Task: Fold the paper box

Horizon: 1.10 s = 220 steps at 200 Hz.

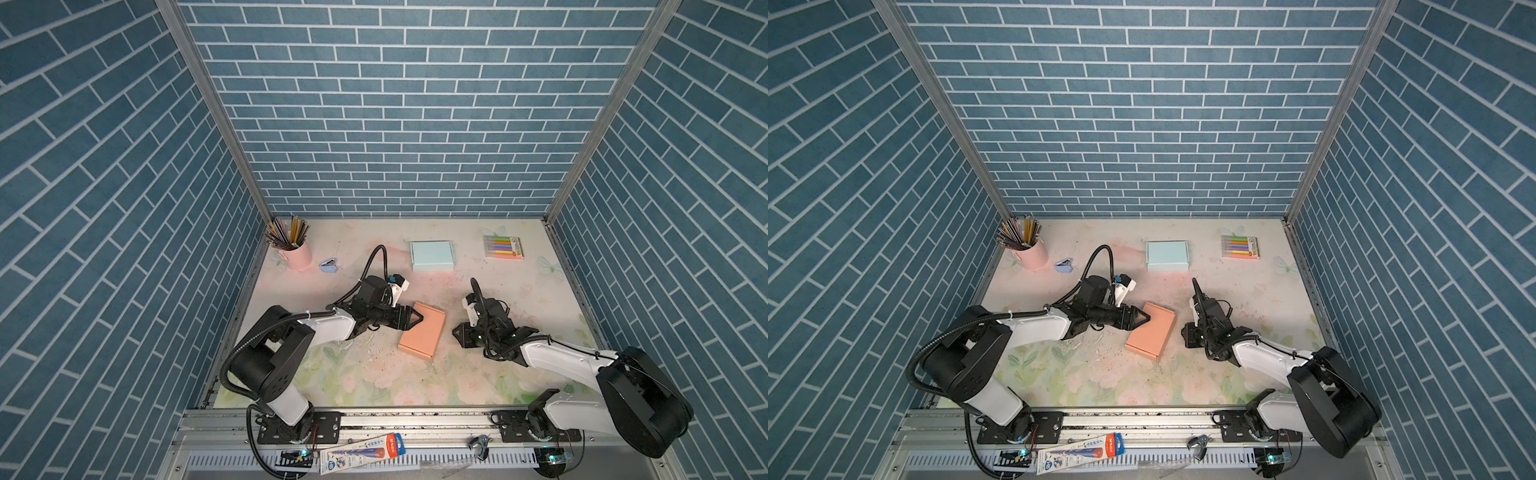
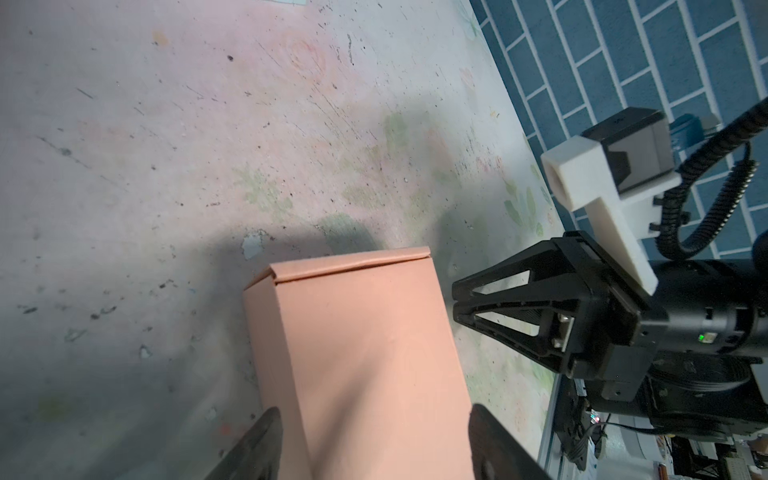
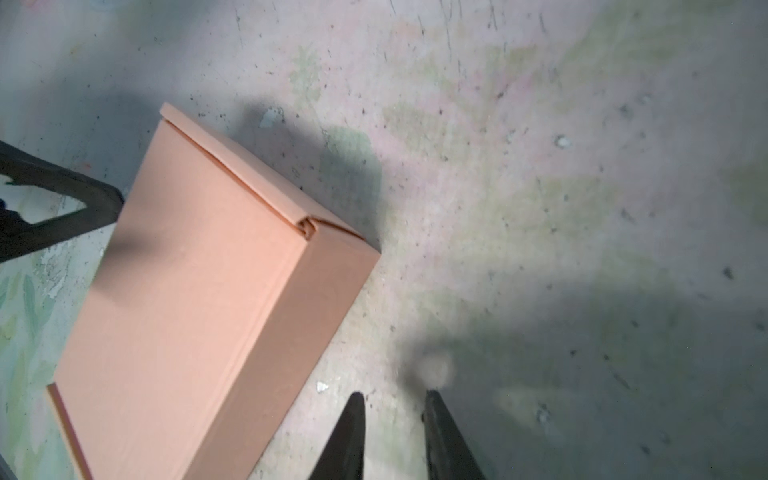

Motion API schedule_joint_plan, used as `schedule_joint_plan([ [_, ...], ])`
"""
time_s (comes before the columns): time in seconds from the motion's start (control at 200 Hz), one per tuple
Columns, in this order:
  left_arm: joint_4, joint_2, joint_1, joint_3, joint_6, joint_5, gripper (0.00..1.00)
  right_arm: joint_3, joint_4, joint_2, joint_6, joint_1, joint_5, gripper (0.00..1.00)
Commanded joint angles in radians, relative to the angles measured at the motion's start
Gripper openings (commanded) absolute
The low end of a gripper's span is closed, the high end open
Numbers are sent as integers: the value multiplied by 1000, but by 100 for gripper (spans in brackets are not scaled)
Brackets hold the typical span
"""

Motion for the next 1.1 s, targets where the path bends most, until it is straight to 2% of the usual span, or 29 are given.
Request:
schedule_joint_plan([
  [0.0, 12, 40, 8, 29, 14, 22, 72, 36, 43, 41, -27, -2, -5, 27],
  [0.415, 50, 91, -8, 56, -2, 60, 71, 82, 92, 142, -28, 5, -49, 26],
  [1.095, 104, 126, -60, 70, -39, 62, 72, 93, 115, 157, -23, 35, -51, 26],
])
